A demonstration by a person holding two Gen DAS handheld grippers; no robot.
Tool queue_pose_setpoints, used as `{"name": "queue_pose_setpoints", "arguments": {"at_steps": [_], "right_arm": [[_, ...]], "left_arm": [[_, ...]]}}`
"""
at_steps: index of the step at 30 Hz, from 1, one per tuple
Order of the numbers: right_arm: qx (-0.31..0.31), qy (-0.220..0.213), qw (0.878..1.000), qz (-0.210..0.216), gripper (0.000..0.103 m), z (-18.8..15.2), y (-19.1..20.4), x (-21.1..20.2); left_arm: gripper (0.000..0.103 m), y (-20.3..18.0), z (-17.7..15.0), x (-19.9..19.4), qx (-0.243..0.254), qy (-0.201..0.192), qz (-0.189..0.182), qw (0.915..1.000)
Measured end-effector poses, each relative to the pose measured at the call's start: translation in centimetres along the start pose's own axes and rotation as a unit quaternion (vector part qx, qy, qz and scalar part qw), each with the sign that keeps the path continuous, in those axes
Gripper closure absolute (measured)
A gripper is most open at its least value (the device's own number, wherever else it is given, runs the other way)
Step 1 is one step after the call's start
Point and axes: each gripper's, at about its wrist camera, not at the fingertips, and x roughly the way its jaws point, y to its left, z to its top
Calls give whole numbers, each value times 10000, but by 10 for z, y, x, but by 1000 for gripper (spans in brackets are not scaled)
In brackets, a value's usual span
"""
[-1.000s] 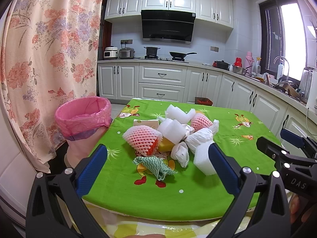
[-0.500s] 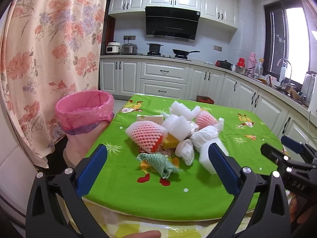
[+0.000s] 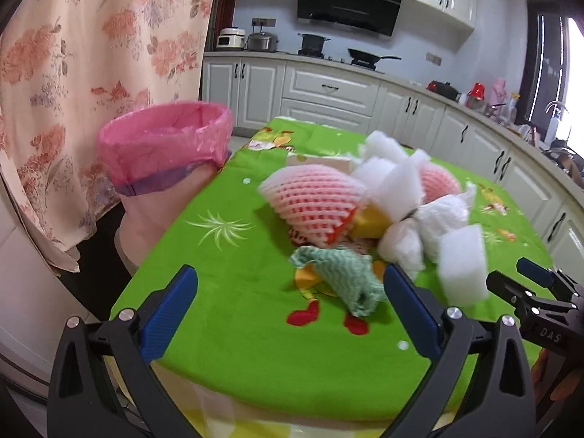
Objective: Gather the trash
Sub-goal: 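Grasp the green striped cloth with the left tool while the right tool grasps a white foam block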
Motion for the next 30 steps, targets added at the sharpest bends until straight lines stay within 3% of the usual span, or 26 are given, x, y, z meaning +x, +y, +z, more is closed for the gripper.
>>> {"name": "queue_pose_setpoints", "arguments": {"at_steps": [10, 11, 12, 19, 22, 24, 26, 30], "right_arm": [[-124, 471, 9976, 498, 19, 10, -1, 53], [-118, 491, 9970, 590, 25, 12, -2, 57], [-120, 474, 9964, 692, 30, 13, -2, 58], [60, 213, 9953, 945, 32, 12, -26, 45], [187, 209, 9948, 977, 32, 10, -37, 40], [268, 207, 9946, 985, 32, 8, -42, 38], [319, 198, 9943, 998, 32, 8, -45, 37], [314, 126, 9930, 1133, 32, 7, -45, 31]], "left_arm": [[5, -7, -2, 53, -31, 766, -153, 9969], [5, -9, -2, 57, 8, 800, -138, 9967], [5, -13, -1, 62, 44, 839, -123, 9964], [11, -33, 5, 89, 97, 1017, -128, 9947], [22, -44, 6, 101, 177, 1065, -137, 9941], [45, -50, 3, 107, 322, 1100, -126, 9933], [60, -52, 1, 108, 383, 1116, -211, 9928], [67, -50, 0, 95, 436, 914, -213, 9946]]}}
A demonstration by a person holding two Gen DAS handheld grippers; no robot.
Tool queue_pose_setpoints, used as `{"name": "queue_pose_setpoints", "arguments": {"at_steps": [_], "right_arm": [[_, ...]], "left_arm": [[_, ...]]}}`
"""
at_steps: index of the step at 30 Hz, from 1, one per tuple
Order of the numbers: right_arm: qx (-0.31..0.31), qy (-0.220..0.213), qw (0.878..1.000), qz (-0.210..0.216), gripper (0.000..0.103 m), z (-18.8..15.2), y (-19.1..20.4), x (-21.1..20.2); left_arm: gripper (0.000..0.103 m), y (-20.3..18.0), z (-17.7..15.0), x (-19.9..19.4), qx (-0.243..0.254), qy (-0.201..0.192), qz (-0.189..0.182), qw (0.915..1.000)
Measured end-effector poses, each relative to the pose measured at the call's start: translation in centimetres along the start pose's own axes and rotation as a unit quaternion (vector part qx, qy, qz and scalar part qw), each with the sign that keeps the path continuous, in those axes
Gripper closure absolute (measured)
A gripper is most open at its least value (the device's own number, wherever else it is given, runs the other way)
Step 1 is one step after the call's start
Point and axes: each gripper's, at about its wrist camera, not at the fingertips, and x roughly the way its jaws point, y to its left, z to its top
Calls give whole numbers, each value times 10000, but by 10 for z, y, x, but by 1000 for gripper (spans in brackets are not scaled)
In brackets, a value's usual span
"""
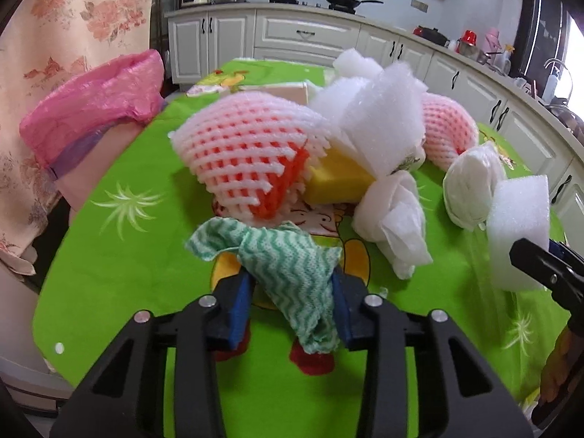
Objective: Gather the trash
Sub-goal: 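Grasp the green striped cloth with the left tool while the right tool grasps a white foam block, then carry both items to the pink wastebasket and open both tools to drop them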
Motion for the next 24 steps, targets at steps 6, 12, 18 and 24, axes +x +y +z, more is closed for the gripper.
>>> {"name": "queue_pose_setpoints", "arguments": {"at_steps": [6, 12, 18, 24], "right_arm": [[-231, -95, 9994, 219, 32, 9, 21, -3], [-475, -181, 9983, 290, 32, 33, 46, 4], [-713, -400, 9956, 451, 32, 71, 81, 21], [-988, -617, 9912, 629, 32, 112, 128, 48]], "left_arm": [[68, 8, 1, -31, 137, -423, 167, 9989], [68, 35, 16, -50, 42, -768, 386, 9963], [67, 74, 40, -67, -218, -1105, 527, 9922], [66, 122, 80, -80, -392, -1372, 636, 9877]]}}
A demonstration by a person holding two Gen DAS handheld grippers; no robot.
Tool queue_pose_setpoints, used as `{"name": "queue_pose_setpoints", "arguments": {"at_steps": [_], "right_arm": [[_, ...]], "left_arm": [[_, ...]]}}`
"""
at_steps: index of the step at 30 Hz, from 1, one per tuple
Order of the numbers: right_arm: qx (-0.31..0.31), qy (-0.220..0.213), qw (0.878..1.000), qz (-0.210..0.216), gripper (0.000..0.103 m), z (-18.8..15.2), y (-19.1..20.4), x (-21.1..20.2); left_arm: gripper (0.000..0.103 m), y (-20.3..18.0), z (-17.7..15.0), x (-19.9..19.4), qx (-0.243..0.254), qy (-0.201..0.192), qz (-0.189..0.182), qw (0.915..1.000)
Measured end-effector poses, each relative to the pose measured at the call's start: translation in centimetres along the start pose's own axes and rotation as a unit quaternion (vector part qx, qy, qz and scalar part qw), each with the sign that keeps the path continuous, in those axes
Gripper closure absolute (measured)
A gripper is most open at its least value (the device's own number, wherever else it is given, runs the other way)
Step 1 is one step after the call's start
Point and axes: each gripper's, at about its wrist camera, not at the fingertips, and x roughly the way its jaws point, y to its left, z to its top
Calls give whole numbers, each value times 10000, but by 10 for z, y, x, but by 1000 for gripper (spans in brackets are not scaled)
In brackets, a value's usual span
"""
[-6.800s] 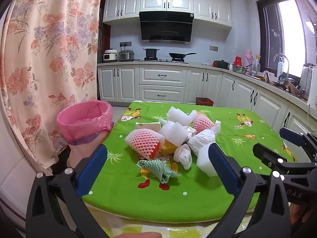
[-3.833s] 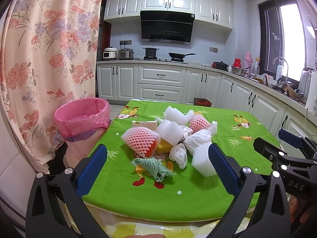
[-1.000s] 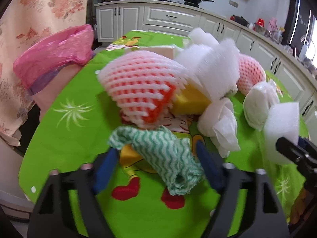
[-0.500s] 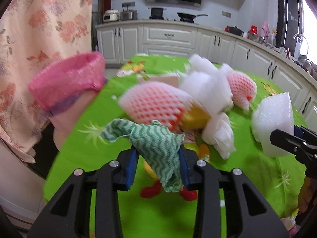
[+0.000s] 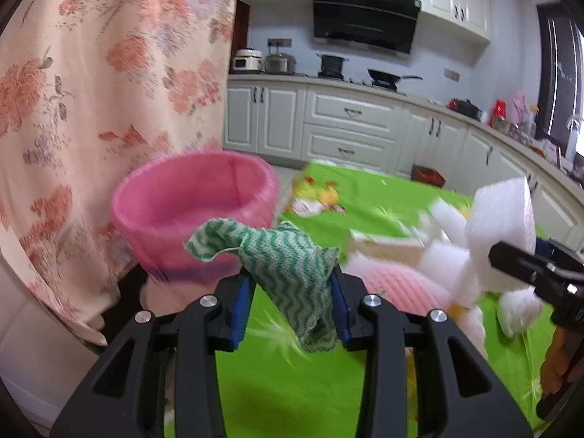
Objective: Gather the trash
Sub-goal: 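Carry both items to the pink wastebasket and open both tools to drop them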
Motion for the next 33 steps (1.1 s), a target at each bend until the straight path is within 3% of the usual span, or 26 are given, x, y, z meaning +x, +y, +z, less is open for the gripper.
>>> {"name": "queue_pose_setpoints", "arguments": {"at_steps": [5, 14, 16, 18, 28, 30, 33], "right_arm": [[-204, -74, 9996, 174, 32, 31, 25, 34], [-236, -106, 9986, 465, 32, 83, 52, 95], [-206, -66, 9984, 519, 32, 91, 56, 109], [-218, -21, 9983, 549, 31, 96, 61, 122], [-339, 230, 9960, 797, 29, 111, 99, 190], [-369, 280, 9953, 850, 19, 110, 107, 200], [-452, 318, 9948, 854, 19, 110, 115, 214]], "left_arm": [[66, 39, 36, 21, -19, -53, 219, 9997], [66, 104, 79, 81, -428, 243, 59, 9988], [62, 119, 83, 97, -531, 308, 79, 9981], [45, 127, 84, 107, -561, 328, 189, 9977], [27, 174, 86, 90, -988, 8, 662, 9929], [21, 180, 84, 79, -1052, -63, 766, 9915], [12, 190, 80, 63, -1235, -170, 948, 9877]]}}
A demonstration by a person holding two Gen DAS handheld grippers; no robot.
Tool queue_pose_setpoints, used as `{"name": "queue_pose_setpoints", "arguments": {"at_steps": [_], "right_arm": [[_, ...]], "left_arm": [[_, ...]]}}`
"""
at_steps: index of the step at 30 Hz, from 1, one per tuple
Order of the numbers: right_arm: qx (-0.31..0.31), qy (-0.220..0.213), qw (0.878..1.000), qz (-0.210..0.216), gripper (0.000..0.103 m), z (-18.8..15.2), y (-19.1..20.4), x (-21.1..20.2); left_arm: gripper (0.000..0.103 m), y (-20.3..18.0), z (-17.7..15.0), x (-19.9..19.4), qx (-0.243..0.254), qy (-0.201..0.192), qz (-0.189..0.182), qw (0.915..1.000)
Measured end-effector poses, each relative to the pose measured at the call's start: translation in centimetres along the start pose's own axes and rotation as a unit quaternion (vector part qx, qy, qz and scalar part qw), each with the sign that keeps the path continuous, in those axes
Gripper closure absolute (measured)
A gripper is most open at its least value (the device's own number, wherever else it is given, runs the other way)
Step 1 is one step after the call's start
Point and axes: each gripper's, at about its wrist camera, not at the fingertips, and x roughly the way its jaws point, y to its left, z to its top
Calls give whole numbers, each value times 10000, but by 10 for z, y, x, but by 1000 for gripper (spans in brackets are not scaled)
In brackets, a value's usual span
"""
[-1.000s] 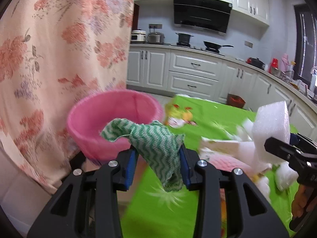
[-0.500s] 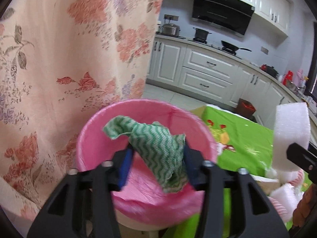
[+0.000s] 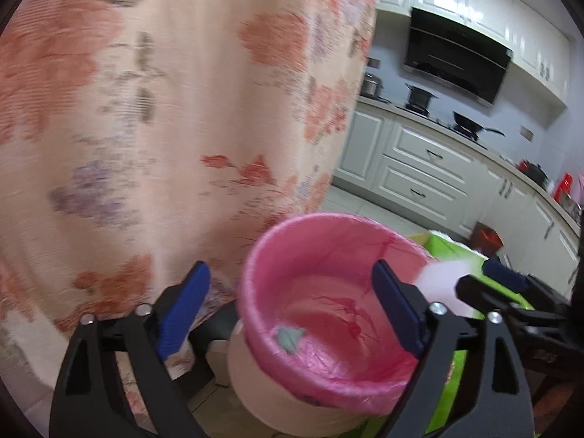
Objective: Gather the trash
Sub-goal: 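Carry both items to the pink wastebasket and open both tools to drop them, then return both tools to the table and grasp the white plastic bag with the right tool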
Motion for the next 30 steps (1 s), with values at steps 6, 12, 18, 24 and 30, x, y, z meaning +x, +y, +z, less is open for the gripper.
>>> {"name": "queue_pose_setpoints", "arguments": {"at_steps": [6, 12, 18, 24, 30], "right_arm": [[158, -52, 9998, -49, 19, -4, -6, -7], [462, -257, 9983, -253, 19, -17, -26, -55], [677, -408, 9954, -533, 19, -36, -46, -114], [869, -517, 9906, -917, 18, -67, -70, -170], [986, -600, 9839, -1366, 18, -104, -93, -223]], "left_arm": [[9, 5, -5, -28, -40, -164, 258, 9995], [5, -20, -19, -49, 109, -306, 351, 9989], [5, -67, -51, -65, 440, -189, -25, 9988], [5, -115, -96, -80, 803, 120, -425, 9958], [5, -162, -136, -94, 1107, 371, -811, 9898]]}}
